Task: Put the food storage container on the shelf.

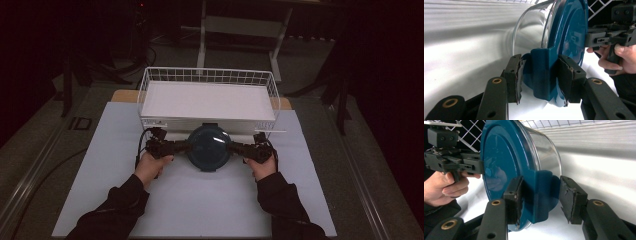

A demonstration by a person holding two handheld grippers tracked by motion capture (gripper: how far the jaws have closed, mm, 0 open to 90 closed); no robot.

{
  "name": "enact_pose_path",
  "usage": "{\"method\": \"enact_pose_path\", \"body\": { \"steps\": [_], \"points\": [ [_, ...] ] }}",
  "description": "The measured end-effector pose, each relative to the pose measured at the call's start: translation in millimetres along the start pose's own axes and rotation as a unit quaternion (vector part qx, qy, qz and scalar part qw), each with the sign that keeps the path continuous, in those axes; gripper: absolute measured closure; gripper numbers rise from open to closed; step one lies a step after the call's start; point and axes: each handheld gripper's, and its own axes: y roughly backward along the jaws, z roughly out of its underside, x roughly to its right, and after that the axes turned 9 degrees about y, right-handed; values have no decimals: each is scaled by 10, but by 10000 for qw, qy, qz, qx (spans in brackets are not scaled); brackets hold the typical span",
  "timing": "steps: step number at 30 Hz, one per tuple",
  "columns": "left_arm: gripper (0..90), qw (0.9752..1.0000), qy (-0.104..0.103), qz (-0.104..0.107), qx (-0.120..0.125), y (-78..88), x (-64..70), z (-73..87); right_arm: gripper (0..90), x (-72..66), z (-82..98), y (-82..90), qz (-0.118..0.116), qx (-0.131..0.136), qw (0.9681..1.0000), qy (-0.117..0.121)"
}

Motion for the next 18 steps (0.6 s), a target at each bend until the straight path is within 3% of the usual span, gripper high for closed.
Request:
{"method": "enact_pose_path", "body": {
  "steps": [5,7,11,13,15,18],
  "points": [
    [560,9999,68,109,99,-51,-18,-4,548,23,-19,14,-7,-25,9999,-141],
    [558,9998,-41,114,149,-65,-20,0,547,68,-18,12,24,40,10000,-12],
    [549,9993,-182,123,309,-77,-27,30,540,103,2,7,-16,124,9999,-92],
    [538,9990,-181,60,396,-92,-37,35,531,100,15,4,83,193,9998,-60],
    [514,9977,-361,-178,549,-109,2,48,513,85,11,-7,218,115,9997,-50],
    [505,9965,-437,-262,661,-119,9,42,502,96,30,-21,235,209,9995,-32]
  ]
}}
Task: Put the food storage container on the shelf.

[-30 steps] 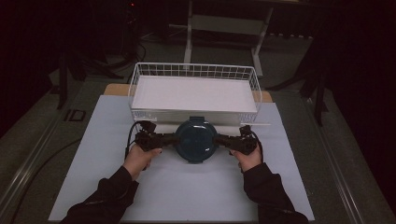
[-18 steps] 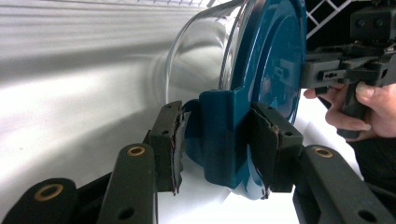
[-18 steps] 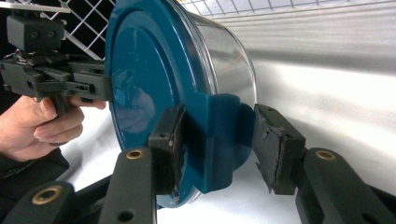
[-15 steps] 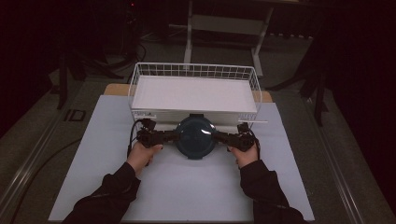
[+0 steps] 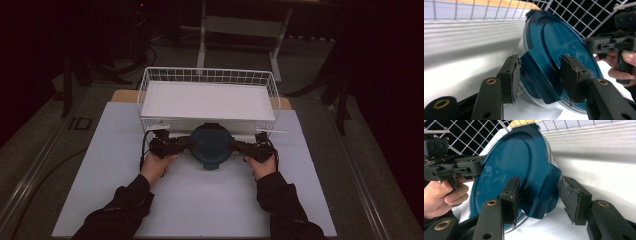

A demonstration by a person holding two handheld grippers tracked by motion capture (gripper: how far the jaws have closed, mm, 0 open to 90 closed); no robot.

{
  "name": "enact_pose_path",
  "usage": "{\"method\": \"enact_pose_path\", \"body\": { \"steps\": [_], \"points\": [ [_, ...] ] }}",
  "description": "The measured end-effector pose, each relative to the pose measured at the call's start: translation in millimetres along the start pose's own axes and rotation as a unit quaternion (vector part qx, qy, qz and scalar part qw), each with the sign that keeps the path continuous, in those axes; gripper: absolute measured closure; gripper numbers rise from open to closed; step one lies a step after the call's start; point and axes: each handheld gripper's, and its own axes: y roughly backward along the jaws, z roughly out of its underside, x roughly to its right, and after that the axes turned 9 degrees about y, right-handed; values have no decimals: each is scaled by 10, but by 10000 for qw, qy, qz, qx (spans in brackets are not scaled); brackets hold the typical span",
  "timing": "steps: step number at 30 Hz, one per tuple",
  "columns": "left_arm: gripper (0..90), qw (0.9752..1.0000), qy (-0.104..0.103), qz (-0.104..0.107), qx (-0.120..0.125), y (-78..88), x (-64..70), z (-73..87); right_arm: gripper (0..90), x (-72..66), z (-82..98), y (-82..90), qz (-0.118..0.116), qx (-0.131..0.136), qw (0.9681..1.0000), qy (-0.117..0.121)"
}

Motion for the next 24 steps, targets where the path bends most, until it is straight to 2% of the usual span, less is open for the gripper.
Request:
{"method": "enact_pose_path", "body": {
  "steps": [2,4,6,8,10,14,16,18,19,21,24],
  "points": [
    [501,10000,-34,-50,64,-3,6,3,501,-18,-10,0,62,12,10000,7],
    [461,9998,-37,-150,125,-10,8,2,478,-27,-19,-6,150,53,9999,48],
    [442,9996,66,-218,177,-16,5,6,465,-12,-28,-15,183,80,9998,55],
    [419,9994,57,-255,217,-23,0,1,462,-6,-37,-23,213,95,9997,15],
    [392,9989,-56,-365,288,-34,-1,-8,464,-6,-51,-35,274,141,9995,32],
    [377,9982,-149,-480,317,-44,20,-22,463,-13,-79,-50,389,151,9991,91],
    [377,9982,-151,-488,298,-39,26,-23,461,-31,-89,-51,454,132,9988,105],
    [371,9981,-226,-494,307,-31,34,-6,446,-56,-93,-47,547,129,9981,236],
    [337,9981,-228,-476,327,-26,45,16,432,-65,-91,-46,588,123,9978,264],
    [260,9977,-367,-456,334,-5,51,41,412,-84,-82,-38,596,112,9977,288],
    [176,9979,-379,-420,319,28,82,62,377,-127,-69,3,628,119,9976,280]
  ]
}}
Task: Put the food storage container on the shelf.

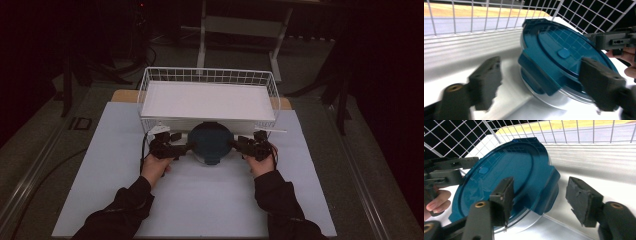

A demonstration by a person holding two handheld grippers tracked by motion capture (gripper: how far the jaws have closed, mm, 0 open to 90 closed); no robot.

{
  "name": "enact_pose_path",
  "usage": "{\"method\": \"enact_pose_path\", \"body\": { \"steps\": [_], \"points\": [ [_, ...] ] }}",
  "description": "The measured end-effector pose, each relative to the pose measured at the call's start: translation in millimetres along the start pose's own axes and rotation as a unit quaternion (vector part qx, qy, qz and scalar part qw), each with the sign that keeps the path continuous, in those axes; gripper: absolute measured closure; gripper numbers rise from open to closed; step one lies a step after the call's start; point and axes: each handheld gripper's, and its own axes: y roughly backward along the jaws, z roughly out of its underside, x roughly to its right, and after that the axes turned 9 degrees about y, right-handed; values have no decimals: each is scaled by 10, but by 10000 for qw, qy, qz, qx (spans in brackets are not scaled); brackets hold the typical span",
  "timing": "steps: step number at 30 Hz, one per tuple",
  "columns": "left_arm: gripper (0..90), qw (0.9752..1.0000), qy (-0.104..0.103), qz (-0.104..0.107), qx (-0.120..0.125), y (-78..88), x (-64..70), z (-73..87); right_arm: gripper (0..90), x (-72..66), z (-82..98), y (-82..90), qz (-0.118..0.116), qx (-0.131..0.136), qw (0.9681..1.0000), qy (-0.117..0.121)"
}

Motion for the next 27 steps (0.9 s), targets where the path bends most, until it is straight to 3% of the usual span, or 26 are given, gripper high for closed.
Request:
{"method": "enact_pose_path", "body": {
  "steps": [7,10,11,17,23,24,25,27],
  "points": [
    [110,9996,-28,263,-11,148,99,9,348,-65,-11,118,48,96,9998,156],
    [44,9987,21,493,-129,219,164,22,349,-153,-5,179,-1,84,9996,253],
    [3,9986,-27,474,-250,247,194,27,349,-185,-3,197,-6,83,9995,316],
    [3,9973,-96,608,-405,369,305,69,369,-397,58,287,-210,-56,9989,410],
    [3,9963,-128,651,-554,470,372,119,444,-551,151,327,-387,-101,9983,425],
    [3,9965,-221,590,-547,524,397,153,462,-568,163,332,-421,-115,9981,429],
    [3,9966,-259,550,-551,551,407,169,543,-604,200,335,-501,-178,9977,424],
    [3,9967,-275,522,-555,612,422,204,612,-632,242,319,-558,-276,9970,464]
  ]
}}
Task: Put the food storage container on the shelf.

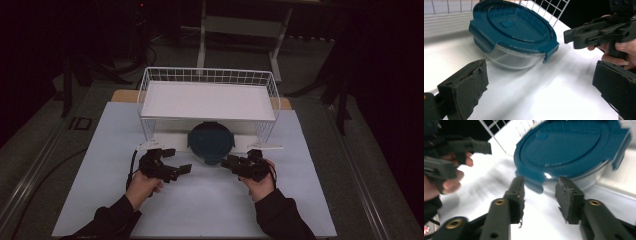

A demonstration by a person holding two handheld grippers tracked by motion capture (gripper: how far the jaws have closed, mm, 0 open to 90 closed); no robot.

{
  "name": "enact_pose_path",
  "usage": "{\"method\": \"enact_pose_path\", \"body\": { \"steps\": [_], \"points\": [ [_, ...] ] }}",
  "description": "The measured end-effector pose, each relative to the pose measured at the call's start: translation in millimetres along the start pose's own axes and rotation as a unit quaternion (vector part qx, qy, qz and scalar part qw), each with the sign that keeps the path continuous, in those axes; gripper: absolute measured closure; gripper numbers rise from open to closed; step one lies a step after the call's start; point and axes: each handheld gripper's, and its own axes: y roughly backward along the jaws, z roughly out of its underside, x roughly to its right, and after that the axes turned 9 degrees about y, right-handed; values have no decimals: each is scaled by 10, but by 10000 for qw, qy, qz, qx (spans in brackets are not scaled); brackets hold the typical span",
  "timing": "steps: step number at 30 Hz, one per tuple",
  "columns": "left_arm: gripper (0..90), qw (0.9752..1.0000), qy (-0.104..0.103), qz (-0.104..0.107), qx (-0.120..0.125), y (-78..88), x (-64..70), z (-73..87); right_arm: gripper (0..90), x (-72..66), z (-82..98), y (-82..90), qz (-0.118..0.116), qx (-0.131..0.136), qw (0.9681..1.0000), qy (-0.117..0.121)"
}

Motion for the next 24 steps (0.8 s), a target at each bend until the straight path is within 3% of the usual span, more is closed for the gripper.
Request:
{"method": "enact_pose_path", "body": {
  "steps": [5,8,13,19,24],
  "points": [
    [3,9996,-179,-206,46,69,35,106,803,-48,75,-61,78,-149,9998,52],
    [3,9996,-204,-206,31,88,54,172,897,-81,101,-131,90,-250,9996,78],
    [3,9992,-316,-224,102,112,94,234,900,-125,109,-250,-54,-412,9990,154],
    [3,9997,-191,-110,144,116,63,272,900,-133,81,-361,-65,-506,9985,177],
    [3,9994,-187,-149,240,132,55,273,900,-132,49,-411,-13,-467,9987,204]
  ]
}}
